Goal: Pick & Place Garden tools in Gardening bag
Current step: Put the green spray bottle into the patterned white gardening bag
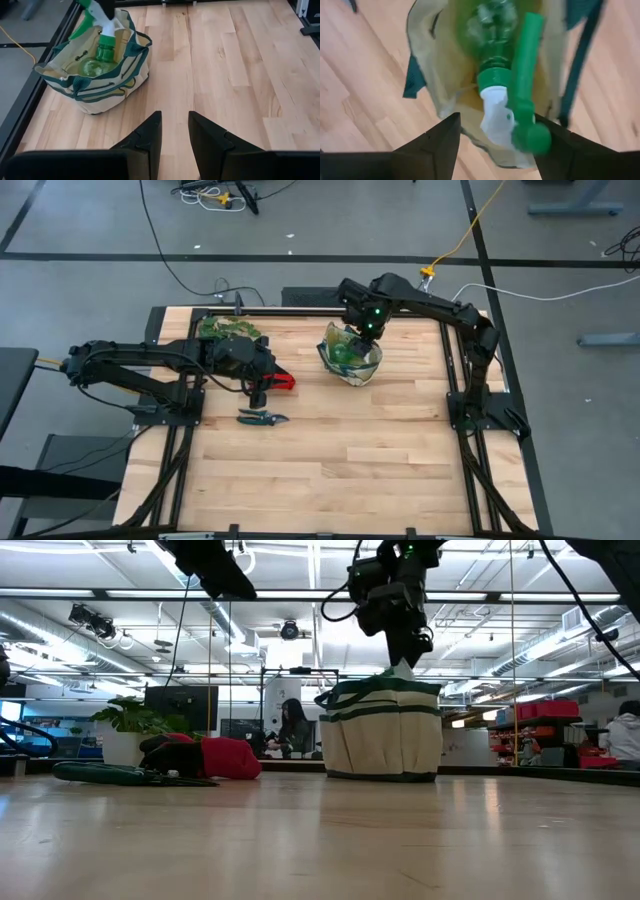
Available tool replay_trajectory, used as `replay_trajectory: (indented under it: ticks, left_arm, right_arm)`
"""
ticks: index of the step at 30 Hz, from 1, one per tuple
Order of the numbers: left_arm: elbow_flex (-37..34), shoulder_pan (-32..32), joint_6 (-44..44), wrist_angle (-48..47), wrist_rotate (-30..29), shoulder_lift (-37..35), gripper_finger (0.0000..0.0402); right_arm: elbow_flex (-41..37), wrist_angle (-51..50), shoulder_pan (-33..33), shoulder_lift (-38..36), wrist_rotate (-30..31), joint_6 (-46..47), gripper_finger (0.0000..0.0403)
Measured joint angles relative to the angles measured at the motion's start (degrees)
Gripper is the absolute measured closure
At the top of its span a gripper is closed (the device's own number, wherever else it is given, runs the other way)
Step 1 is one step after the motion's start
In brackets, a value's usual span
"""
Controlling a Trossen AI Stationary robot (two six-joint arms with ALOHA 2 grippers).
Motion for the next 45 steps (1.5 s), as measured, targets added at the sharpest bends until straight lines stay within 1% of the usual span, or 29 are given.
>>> replay_trajectory:
  ticks: [4, 8, 10, 13, 16, 18, 23, 28, 33, 37, 39, 41, 45]
  left_arm:
    - [0.00, 0.00, 0.04, -0.24, 0.00, 0.00, 0.0298]
    - [0.00, 0.00, 0.04, -0.44, 0.00, 0.00, 0.0298]
    - [0.00, 0.02, -0.02, -0.44, 0.00, 0.00, 0.0298]
    - [0.00, 0.02, -0.22, -0.42, 0.00, 0.00, 0.0298]
    - [0.00, 0.00, -0.28, -0.44, 0.00, 0.02, 0.0298]
    - [0.00, 0.00, -0.28, -0.44, 0.02, 0.00, 0.0298]
    - [0.00, 0.02, -0.31, -0.44, 0.02, 0.00, 0.0298]
    - [0.00, 0.01, -0.32, -0.54, 0.02, 0.01, 0.0298]
    - [0.00, 0.00, -0.52, -0.61, 0.02, 0.00, 0.0298]
    - [0.00, 0.01, -0.72, -0.81, 0.02, 0.00, 0.0298]
    - [0.00, 0.00, -0.72, -0.81, 0.02, 0.00, 0.0298]
    - [0.00, 0.02, -0.68, -0.80, 0.02, 0.00, 0.0298]
    - [0.00, 0.00, -0.72, -0.81, 0.02, 0.00, 0.0298]
  right_arm:
    - [-0.45, -0.26, 2.18, 0.09, 0.58, 0.75, 0.0179]
    - [-0.47, -0.58, 4.22, 0.09, 5.61, 0.43, 0.0193]
    - [-0.47, -0.96, 4.69, 0.09, 7.03, 0.23, 0.0205]
    - [-0.47, -0.76, 4.74, -0.06, 6.84, 0.41, 0.0222]
    - [-0.47, 1.19, 4.72, -0.17, 3.91, 0.64, 0.0236]
    - [-0.47, 2.17, 4.92, -0.17, 3.56, -0.63, 0.0243]
    - [-0.54, 2.59, 4.62, -0.55, 8.44, -2.57, 0.0253]
    - [-0.51, 3.72, 4.24, -0.87, 9.20, -3.18, 0.0255]
    - [-0.51, 2.65, 4.24, -0.94, 10.25, -1.40, 0.0259]
    - [-1.29, 2.20, 4.72, -0.97, 15.88, -1.23, 0.0273]
    - [-1.32, 2.63, 4.72, -0.96, 15.50, -1.14, 0.0283]
    - [-1.32, 3.84, 4.73, -0.98, 13.66, -1.12, 0.0294]
    - [-1.90, 4.55, 4.74, -1.05, 13.16, -0.72, 0.0320]
